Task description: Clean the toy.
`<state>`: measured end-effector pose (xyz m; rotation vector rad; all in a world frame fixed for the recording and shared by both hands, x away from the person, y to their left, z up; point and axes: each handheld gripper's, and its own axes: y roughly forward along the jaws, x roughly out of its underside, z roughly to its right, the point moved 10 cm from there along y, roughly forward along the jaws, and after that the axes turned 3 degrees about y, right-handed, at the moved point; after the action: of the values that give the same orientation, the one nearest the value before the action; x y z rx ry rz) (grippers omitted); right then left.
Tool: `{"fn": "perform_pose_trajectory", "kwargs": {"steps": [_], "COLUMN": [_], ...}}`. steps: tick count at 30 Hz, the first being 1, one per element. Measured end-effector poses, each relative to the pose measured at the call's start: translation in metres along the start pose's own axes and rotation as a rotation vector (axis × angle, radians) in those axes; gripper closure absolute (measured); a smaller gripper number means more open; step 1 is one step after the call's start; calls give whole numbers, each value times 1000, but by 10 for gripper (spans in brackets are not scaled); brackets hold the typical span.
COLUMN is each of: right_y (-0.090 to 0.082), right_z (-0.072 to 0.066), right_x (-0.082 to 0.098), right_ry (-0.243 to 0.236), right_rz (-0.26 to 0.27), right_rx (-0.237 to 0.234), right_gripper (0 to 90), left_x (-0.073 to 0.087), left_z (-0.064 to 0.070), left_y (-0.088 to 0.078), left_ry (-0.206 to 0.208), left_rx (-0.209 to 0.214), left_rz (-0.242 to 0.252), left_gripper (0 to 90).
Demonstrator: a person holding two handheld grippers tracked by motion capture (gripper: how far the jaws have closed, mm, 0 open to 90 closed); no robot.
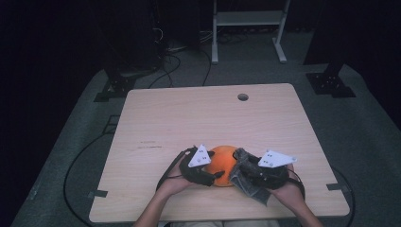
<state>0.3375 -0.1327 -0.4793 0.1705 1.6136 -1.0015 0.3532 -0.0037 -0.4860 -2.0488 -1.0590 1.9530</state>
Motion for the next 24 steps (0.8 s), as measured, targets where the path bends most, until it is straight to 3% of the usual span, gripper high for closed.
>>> {"fn": "perform_pose_trajectory", "kwargs": {"steps": [2, 5, 6, 9, 11, 13, 15, 18, 21, 23, 24], "right_y": [2, 5, 6, 5, 5, 5, 4, 2, 1, -3, -7], "right_z": [-2, -6, -7, -5, -3, -1, 2, 15, 28, 30, 27], "right_x": [-3, -5, -4, -3, -2, -1, 2, 12, 25, 25, 19], "right_ry": [-2, -28, -27, -28, -1, 9, 19, 25, 27, 40, 36], "right_rz": [13, 7, -2, -13, -16, -16, -26, -68, -128, -120, -92], "right_rx": [-1, 17, 23, 37, 24, 15, 14, 61, 109, 114, 101], "right_gripper": [457, 540, 606, 681, 704, 711, 723, 735, 743, 742, 742], "left_x": [3, 4, 2, -3, 2, 3, 3, 4, 4, 3, 3], "left_z": [1, 0, -3, -1, 2, 2, -1, -5, -6, -7, -8], "left_y": [2, 2, -3, -9, -6, -5, -4, -4, -2, -2, -2], "left_ry": [-5, -14, 2, 2, 39, 40, 23, -16, -27, -31, -36], "left_rx": [4, 4, -7, -3, 8, 4, 2, -1, -6, -8, -7], "left_rz": [6, 12, 5, -1, -25, -26, -17, 6, 20, 24, 23], "left_gripper": [262, 251, 220, 130, 208, 255, 284, 292, 291, 284, 281]}}
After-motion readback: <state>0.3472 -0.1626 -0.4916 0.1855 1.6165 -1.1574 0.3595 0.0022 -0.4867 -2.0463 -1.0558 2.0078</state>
